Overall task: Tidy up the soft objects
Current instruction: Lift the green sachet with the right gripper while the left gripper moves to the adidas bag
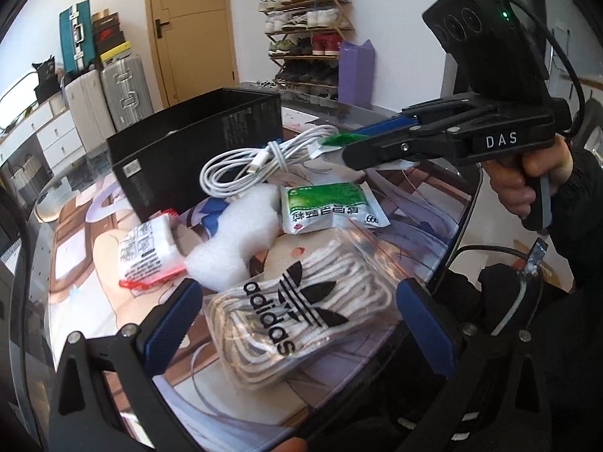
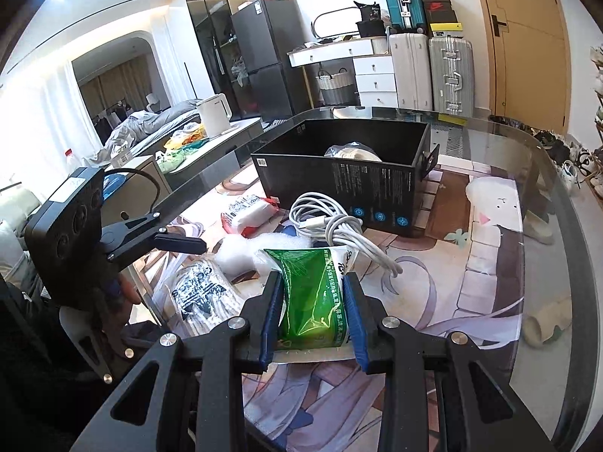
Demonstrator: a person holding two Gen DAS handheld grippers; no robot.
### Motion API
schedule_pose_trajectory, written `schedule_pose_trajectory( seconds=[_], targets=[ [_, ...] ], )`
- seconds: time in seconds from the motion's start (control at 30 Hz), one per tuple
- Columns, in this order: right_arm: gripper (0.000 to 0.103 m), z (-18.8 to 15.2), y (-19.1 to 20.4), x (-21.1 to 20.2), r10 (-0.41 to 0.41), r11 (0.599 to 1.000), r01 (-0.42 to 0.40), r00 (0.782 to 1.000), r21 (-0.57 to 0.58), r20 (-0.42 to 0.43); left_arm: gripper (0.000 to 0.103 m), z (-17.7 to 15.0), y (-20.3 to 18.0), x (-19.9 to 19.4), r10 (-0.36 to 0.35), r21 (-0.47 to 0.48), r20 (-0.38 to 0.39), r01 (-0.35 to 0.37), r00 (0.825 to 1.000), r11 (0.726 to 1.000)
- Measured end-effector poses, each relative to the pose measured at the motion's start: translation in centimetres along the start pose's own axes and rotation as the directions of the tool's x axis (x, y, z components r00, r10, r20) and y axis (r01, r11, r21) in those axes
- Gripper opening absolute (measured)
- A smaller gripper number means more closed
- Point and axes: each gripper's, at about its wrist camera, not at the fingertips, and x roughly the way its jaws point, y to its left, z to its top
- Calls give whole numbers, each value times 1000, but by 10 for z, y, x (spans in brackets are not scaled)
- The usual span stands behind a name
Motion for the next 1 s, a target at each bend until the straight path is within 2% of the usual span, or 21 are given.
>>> schedule_pose_trajectory(
  seconds=[0.2, 0.3, 0.63, 0.73, 0.9, 1.0],
  targets=[
    [32, -1, 1, 2, 7, 1000, -7, 1000, -2, -13, 103, 8, -2, -6, -17, 23, 31, 16, 999, 1000],
    [32, -1, 0, 3, 6, 1000, -6, 1000, 0, -18, 103, 10, -6, -10, -31, 63, 42, 29, 999, 998],
    [32, -2, -1, 6, 4, 1000, -4, 999, 1, -35, 103, 13, -24, 13, -80, 206, -70, 93, 994, 974],
    [32, -3, -1, 8, 4, 1000, -4, 999, 1, -38, 103, 14, -24, 21, -62, 202, -102, 82, 993, 976],
    [32, -4, -3, 8, 5, 1000, -5, 999, 6, -42, 101, 18, -18, 21, -97, 148, -111, 113, 989, 983],
    [32, -4, -4, 8, 5, 1000, -5, 999, 6, -44, 93, 16, -12, 21, -119, 114, -116, 132, 986, 985]
  ],
)
